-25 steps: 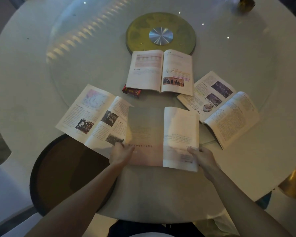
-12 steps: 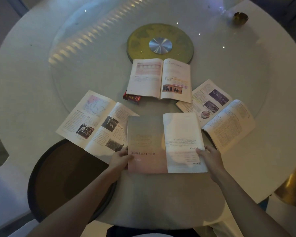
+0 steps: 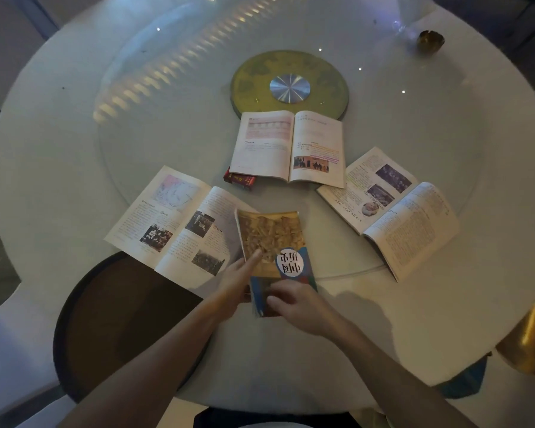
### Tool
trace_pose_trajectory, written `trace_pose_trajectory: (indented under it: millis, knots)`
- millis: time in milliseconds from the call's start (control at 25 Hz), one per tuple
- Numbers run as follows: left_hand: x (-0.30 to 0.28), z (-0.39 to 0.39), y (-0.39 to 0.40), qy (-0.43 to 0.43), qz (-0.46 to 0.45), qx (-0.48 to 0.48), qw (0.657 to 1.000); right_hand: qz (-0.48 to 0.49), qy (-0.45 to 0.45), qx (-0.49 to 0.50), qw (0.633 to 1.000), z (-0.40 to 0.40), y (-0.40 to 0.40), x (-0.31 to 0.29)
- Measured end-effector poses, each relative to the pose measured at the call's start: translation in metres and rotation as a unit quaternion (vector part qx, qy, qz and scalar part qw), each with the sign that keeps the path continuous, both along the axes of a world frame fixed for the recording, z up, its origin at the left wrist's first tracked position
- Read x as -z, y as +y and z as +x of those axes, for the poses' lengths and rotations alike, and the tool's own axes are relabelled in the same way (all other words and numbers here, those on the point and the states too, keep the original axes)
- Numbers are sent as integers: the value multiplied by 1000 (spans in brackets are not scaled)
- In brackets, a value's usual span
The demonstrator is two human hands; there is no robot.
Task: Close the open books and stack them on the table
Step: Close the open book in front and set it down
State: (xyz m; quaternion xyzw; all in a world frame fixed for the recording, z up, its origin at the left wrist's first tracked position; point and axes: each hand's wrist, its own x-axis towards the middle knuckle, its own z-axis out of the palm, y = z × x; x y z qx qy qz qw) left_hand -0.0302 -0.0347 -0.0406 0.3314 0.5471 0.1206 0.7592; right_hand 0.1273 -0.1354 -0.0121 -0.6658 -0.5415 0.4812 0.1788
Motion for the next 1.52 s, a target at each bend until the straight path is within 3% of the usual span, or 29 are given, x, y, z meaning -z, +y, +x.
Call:
trace_pose_trajectory:
  millis: [80,160,280,480,560,720,760,800,960,1080,1240,1360,1440,1520]
  knots:
    - [3,1,-4,40,16,-20,999,9,-27,12,1000,-3,-8,6]
    - [4,1,-7,39,8,-35,999,-5,-29,91,995,0,-21,10]
    - [0,9,-12,12,-1,-56,998,-85,93,228,965,5,-53,12]
    - [-11,37,-20,-67,-12,-86,994,-148,214,324,910,-3,-86,7]
    - [-15,48,-25,-77,-6,-78,994,-108,281,426,853,-6,-77,6]
    - [-24,60,-41,-38,15,-14,999,-50,352,624,696,11,-40,3]
    - [-28,57,-44,-10,23,14,1000,-56,366,648,665,18,-33,3]
    - [-30,51,-46,36,48,48,997,-62,367,656,657,27,-30,4]
    - [-22,9,-36,236,285,120,921,-49,295,583,755,64,-34,-7]
    - [-15,-3,-10,201,351,112,908,-41,292,502,813,89,-35,-27]
    - [-11,9,20,134,342,196,909,-54,295,348,888,104,-27,-56]
    - [-7,14,26,33,224,253,940,-73,323,268,905,103,-20,-71]
    - [-3,12,23,-5,161,266,950,-63,314,276,906,101,-14,-69]
    - [4,11,19,20,162,224,961,-41,293,340,893,103,-7,-59]
